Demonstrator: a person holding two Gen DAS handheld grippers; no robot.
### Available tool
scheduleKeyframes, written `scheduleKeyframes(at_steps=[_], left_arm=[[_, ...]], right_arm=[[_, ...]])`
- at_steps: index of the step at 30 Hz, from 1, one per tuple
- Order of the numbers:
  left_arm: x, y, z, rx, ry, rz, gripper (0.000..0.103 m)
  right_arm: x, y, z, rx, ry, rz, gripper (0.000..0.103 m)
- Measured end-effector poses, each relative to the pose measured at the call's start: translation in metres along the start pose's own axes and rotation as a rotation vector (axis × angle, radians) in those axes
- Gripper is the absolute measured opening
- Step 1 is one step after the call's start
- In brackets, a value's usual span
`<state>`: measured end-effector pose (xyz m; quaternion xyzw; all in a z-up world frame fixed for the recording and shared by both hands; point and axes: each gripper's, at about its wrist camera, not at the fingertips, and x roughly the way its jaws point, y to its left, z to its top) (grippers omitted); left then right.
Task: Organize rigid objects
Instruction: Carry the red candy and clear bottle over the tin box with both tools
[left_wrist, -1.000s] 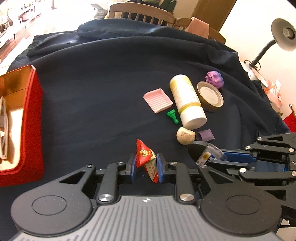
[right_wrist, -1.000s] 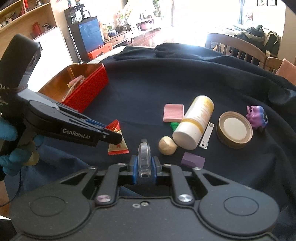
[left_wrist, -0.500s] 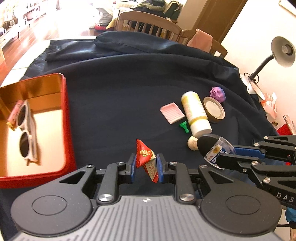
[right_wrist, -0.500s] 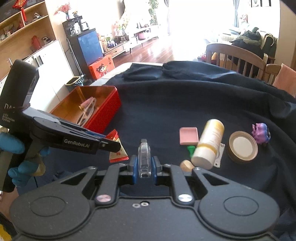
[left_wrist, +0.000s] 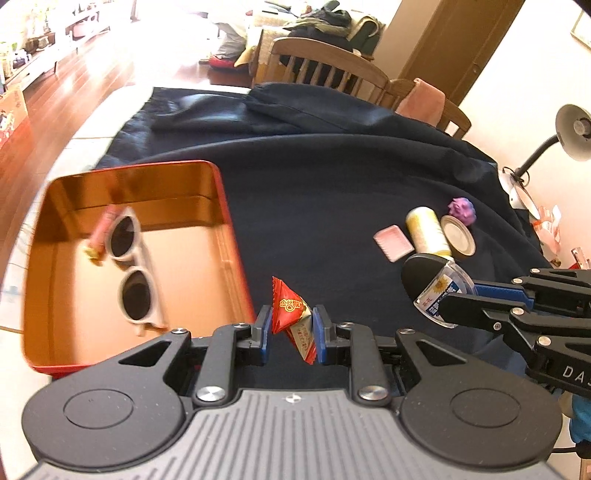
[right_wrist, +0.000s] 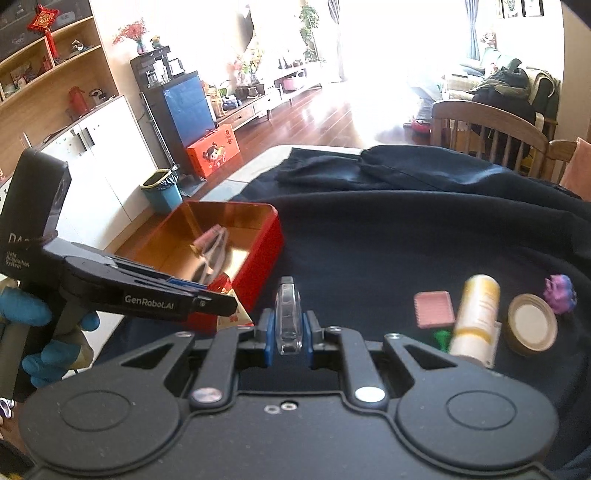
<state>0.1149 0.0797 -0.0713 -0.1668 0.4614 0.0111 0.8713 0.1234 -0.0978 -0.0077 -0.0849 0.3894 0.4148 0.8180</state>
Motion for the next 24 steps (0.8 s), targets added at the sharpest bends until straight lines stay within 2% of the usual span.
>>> scheduleKeyframes(at_steps=[14,24], left_arm=[[-0.024,0.083,0.014,-0.028,-0.036,0.065,0.022],[-0.009,0.130,0.028,-0.029,0.009,0.114,0.022]], right_arm=[[0.055,0.057,0.037,-0.036,0.003,0.013,0.015],[0.110,0.077,0.057,-0.038,0.035,-0.019,0.015]])
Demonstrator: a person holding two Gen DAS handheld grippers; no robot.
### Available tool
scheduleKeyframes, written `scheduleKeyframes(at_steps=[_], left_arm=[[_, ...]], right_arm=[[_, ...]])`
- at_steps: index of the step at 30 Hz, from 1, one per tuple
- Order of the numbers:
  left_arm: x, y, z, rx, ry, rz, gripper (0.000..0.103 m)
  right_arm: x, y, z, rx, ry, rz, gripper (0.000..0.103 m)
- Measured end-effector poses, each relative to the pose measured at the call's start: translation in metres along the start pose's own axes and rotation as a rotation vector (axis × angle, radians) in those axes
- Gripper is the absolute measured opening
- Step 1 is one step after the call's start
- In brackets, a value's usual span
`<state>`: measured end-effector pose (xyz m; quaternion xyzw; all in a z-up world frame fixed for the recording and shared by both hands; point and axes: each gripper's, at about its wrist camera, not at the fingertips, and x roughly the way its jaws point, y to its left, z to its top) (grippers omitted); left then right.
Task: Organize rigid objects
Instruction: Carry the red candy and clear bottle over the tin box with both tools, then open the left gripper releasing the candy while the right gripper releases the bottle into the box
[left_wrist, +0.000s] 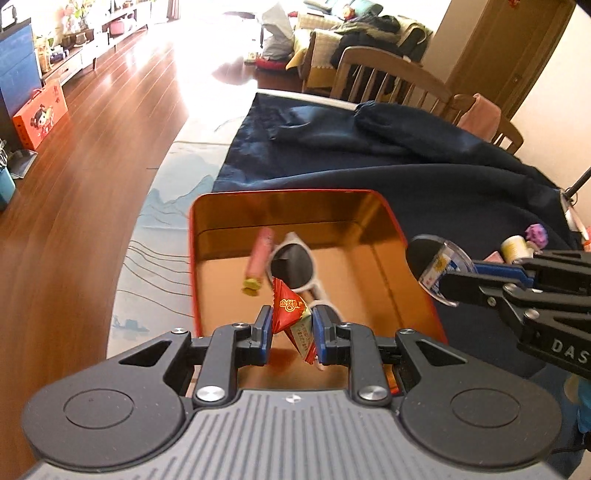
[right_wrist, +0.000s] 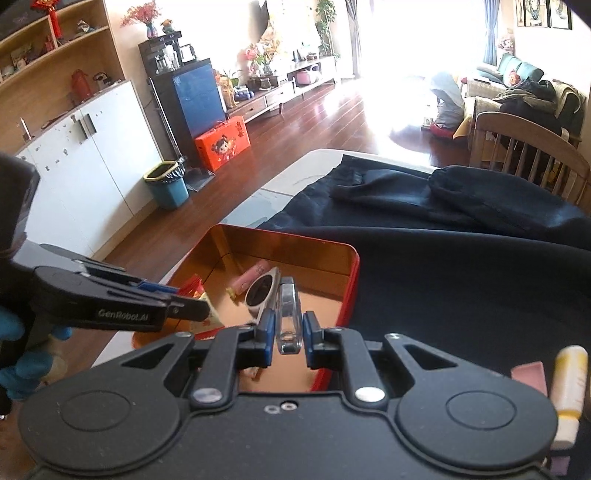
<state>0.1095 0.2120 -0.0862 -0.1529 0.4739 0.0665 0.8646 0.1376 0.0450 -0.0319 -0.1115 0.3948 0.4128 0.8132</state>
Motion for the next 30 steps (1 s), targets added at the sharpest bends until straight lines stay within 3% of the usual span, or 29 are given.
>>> scheduleKeyframes(at_steps=[13,30], left_arm=[[0.035,0.017,0.020,0.037,0.029,0.069,0.022],[0.057,0.024,0.045,0.021,0.042,0.082,0.022]], right_arm=[[0.064,0.007,0.013,-0.008,0.073,-0.062,0.015],[0.095,0.013,0.015,-0.038,0.117,-0.084,0.015]])
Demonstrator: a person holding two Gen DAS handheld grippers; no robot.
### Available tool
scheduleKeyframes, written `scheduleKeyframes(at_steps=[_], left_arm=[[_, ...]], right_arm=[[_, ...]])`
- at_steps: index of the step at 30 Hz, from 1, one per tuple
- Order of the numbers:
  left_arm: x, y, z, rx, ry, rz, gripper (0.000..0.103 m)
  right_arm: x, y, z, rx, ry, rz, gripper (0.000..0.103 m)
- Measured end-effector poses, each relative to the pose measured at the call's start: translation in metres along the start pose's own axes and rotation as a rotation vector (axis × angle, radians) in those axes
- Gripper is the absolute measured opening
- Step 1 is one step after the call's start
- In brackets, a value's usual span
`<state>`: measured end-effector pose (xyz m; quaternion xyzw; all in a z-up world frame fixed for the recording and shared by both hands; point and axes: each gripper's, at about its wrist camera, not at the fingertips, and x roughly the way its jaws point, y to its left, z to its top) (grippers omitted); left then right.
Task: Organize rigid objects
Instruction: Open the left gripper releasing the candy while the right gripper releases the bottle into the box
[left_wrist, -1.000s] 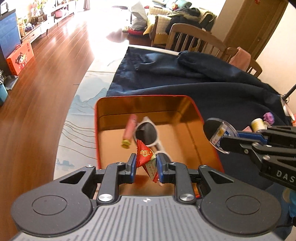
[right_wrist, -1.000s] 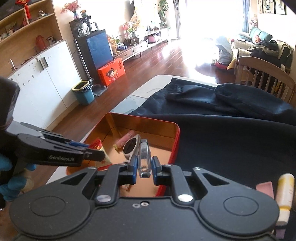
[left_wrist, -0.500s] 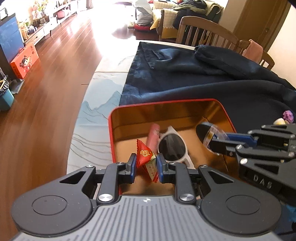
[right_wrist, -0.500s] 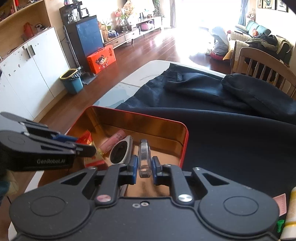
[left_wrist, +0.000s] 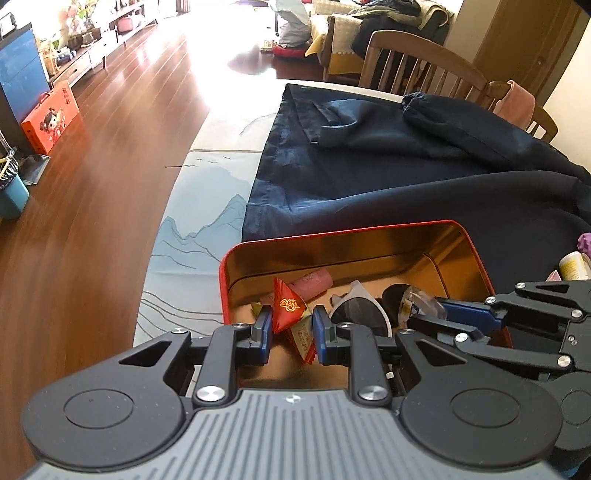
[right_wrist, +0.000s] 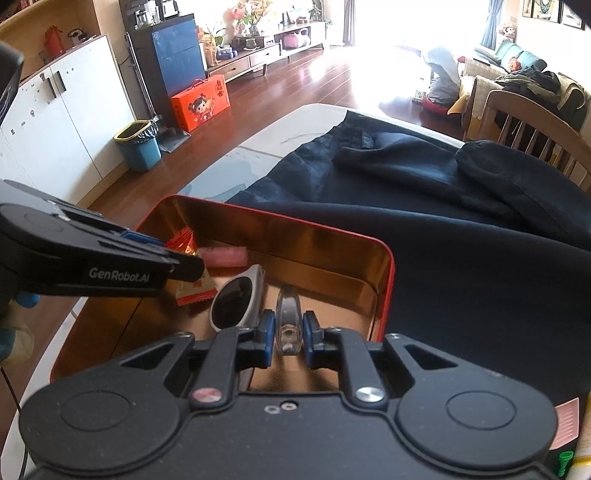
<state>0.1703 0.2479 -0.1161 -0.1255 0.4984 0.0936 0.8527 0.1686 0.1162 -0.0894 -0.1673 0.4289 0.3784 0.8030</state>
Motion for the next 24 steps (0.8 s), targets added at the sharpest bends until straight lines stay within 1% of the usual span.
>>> scheduleKeyframes(at_steps=[5,8,15,21,24], left_arm=[[0.002,-0.003,0.000,0.001,0.000,0.002,0.022],[0.003,-0.003,-0.001,0.001,-0.002,0.003,0.022],[0.000,-0.002,-0.003,-0.008,-0.003,0.009,0.022],[-0.004,-0.002,-0.008,-0.023,-0.002,0.005,0.023],[-0.008,-0.002,-0.012,-0.027,-0.009,-0.002,0.024]], right_arm=[[0.003,0.002,0.000,0.000,0.012,0.001,0.015],[0.001,0.001,0.000,0.005,0.007,0.001,0.020],[-0.007,0.000,-0.001,0.022,-0.004,-0.007,0.022],[-0.017,0.000,-0.004,0.040,-0.013,0.005,0.026],[-0.023,-0.001,-0.005,0.049,-0.022,0.010,0.029]])
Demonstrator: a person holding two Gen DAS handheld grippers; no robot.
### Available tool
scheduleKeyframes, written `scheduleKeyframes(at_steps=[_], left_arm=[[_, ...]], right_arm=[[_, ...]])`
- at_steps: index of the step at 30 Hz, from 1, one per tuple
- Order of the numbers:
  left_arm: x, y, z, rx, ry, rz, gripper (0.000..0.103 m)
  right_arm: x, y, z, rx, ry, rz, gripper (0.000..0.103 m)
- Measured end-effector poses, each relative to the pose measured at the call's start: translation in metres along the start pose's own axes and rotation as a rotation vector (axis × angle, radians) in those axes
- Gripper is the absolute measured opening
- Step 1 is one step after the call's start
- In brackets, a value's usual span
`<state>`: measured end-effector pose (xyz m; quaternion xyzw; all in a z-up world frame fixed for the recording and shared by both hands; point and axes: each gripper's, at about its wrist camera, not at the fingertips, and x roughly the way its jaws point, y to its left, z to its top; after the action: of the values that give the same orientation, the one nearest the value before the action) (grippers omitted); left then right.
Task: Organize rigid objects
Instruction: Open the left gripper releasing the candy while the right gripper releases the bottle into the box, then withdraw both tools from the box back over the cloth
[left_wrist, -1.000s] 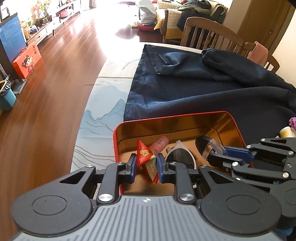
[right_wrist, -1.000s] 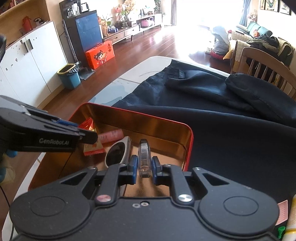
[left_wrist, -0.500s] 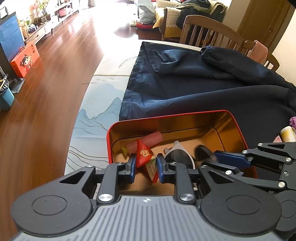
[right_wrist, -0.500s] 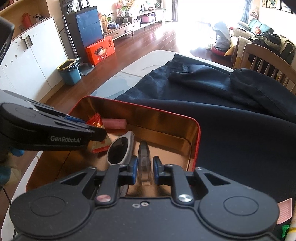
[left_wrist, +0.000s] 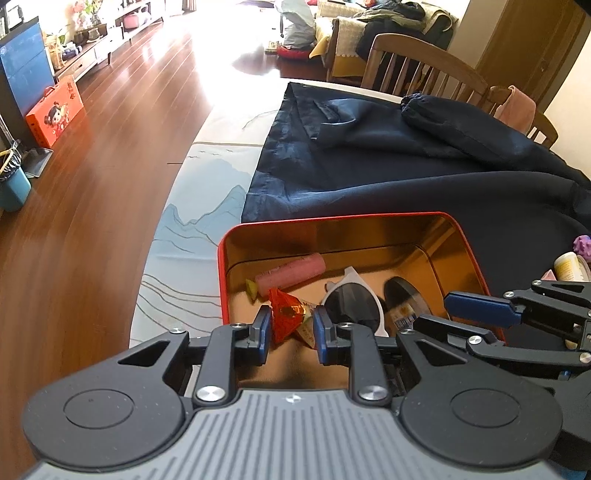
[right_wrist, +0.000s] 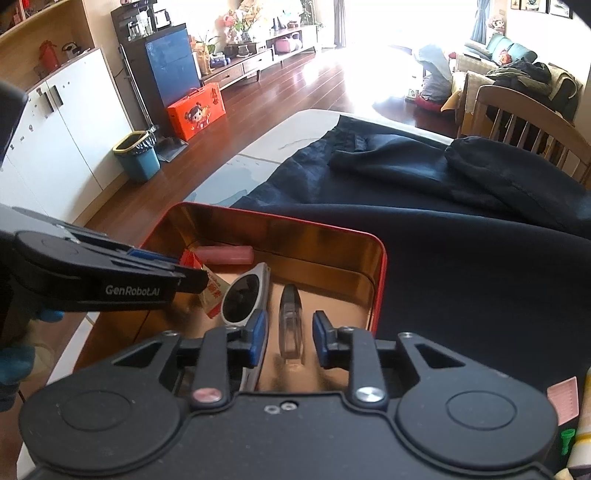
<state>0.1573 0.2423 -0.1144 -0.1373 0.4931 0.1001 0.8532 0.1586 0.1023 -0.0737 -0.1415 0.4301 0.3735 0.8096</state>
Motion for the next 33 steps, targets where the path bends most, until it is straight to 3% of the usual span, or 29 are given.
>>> scheduleKeyframes(at_steps=[6,9,21,25,33], left_arm=[[-0.011,-0.003,-0.007,-0.001,-0.021,-0.009,0.033],[-0.018,-0.007,-0.010,0.003,-0.040,-0.008,0.058],[-0.054,-0.033,-0.024,0.023,-0.115,0.007,0.058],[-0.064,-0.044,-0.028,0.017,-0.138,0.001,0.066],[-0.080,-0.076,-0.038,0.037,-0.173,0.016,0.067]], right_arm=[[-0.013,0.001,-0.005,0.006,-0.015,0.003,0.033],[-0.021,0.001,-0.008,0.006,-0.024,0.008,0.036],[-0.068,-0.017,-0.022,0.010,-0.065,0.054,0.058],[-0.085,-0.027,-0.028,0.018,-0.088,0.062,0.065],[-0.118,-0.054,-0.046,0.041,-0.130,0.073,0.081]])
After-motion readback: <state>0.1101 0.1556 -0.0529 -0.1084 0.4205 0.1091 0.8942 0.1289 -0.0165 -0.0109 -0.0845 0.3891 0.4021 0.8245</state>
